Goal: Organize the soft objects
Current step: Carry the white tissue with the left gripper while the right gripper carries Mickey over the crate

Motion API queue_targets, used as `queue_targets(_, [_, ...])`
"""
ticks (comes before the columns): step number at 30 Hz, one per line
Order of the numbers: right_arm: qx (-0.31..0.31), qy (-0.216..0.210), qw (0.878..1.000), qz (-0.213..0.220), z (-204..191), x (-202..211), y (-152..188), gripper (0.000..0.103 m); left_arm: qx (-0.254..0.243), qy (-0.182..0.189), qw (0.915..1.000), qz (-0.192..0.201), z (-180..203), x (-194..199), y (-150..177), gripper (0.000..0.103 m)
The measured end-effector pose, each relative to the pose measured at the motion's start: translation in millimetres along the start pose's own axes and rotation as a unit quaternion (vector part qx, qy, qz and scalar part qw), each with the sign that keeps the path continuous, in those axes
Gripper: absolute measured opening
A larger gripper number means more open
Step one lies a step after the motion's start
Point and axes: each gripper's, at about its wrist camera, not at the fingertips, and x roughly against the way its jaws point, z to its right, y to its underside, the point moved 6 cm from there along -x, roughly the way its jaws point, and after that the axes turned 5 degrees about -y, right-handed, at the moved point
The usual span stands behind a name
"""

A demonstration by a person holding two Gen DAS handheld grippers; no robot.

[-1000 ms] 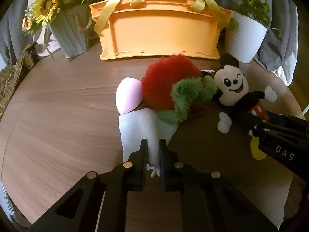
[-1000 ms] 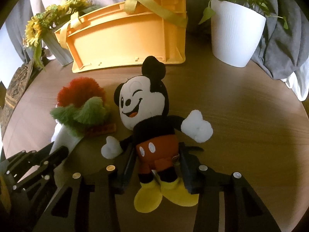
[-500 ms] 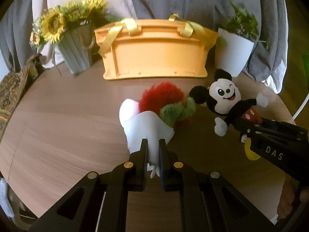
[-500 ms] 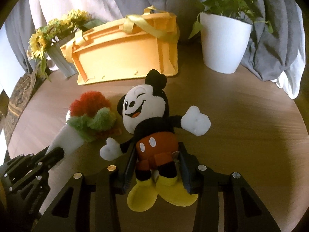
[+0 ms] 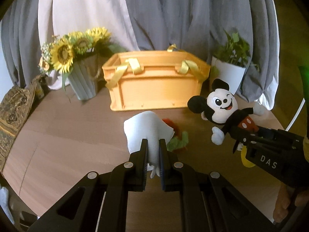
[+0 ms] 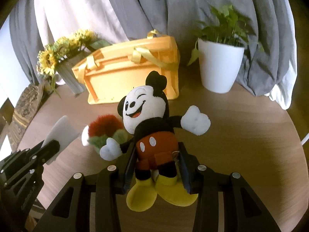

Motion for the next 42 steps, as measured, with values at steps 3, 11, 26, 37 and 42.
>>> queue_targets(3, [0.0, -0.001, 1.0, 0.014, -4, 8, -8, 0.042, 0.0, 0.002, 0.9999, 0.014, -3, 7, -9, 0.012])
queue_targets(11, [-0.007, -0.003, 0.999, 0.05, -16, 26, -30, 0.042, 0.0, 0.011, 0.9989, 0.047, -12, 24, -33, 0.012])
queue_targets(26, [-0.017, 0.0, 0.994, 0.111, -39, 51, -73, 0.042, -0.017, 0.028, 0.9933, 0.111, -34, 41, -78, 0.012])
queue_targets(37, [-0.022, 0.007, 0.989, 0.149, -57, 59, -97, 0.042, -0.027, 0.039, 0.9881, 0.147, -49, 42, -106, 0.012])
queue_targets(42, [-0.023, 0.013, 0.987, 0.161, -62, 59, -107, 0.042, -0.031, 0.046, 0.9858, 0.158, -53, 39, -118, 0.012])
